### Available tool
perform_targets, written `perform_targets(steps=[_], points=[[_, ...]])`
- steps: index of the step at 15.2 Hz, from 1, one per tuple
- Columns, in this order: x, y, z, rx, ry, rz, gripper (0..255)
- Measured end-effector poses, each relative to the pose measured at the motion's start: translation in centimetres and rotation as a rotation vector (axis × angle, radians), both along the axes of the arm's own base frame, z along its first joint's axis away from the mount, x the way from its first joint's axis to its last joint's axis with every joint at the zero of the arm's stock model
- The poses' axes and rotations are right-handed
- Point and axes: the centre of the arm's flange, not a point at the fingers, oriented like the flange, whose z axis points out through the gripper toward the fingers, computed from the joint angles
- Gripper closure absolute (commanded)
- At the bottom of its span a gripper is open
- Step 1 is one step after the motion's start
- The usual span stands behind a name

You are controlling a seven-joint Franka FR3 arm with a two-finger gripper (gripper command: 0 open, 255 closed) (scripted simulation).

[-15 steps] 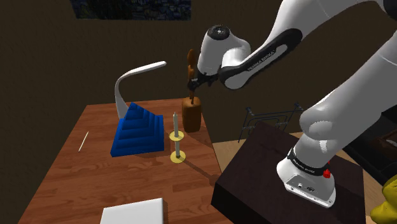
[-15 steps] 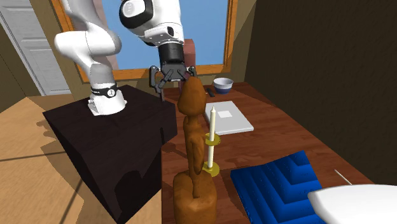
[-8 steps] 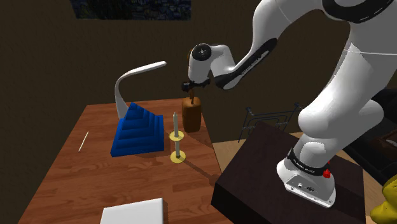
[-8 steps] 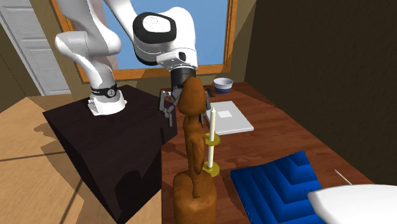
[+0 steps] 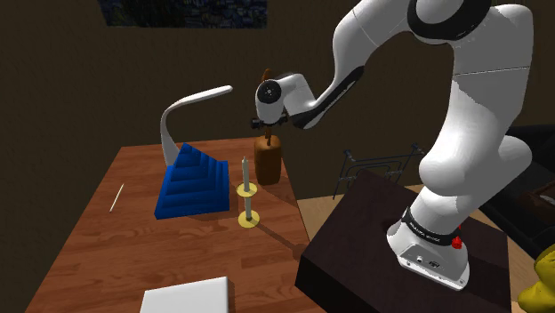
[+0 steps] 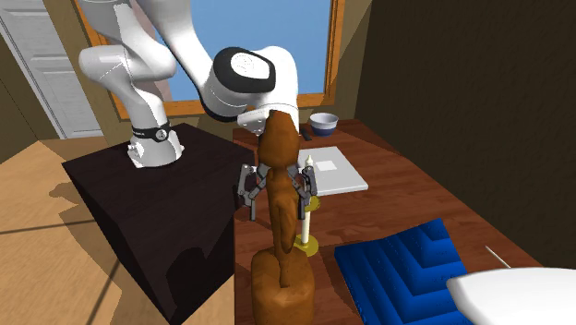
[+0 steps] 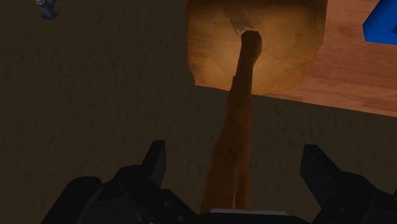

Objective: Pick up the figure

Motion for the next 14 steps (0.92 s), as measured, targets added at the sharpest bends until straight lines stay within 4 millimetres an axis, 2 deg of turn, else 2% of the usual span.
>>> perform_targets(steps=[5, 6, 14], points=[[0.0, -0.1, -2.7, -0.001, -0.001, -0.001, 0], [0.0, -0.1, -2.9, -0.002, -0.001, -0.001, 255], [0.0, 0.1, -2.9, 0.0, -0.005, 0.002, 255]])
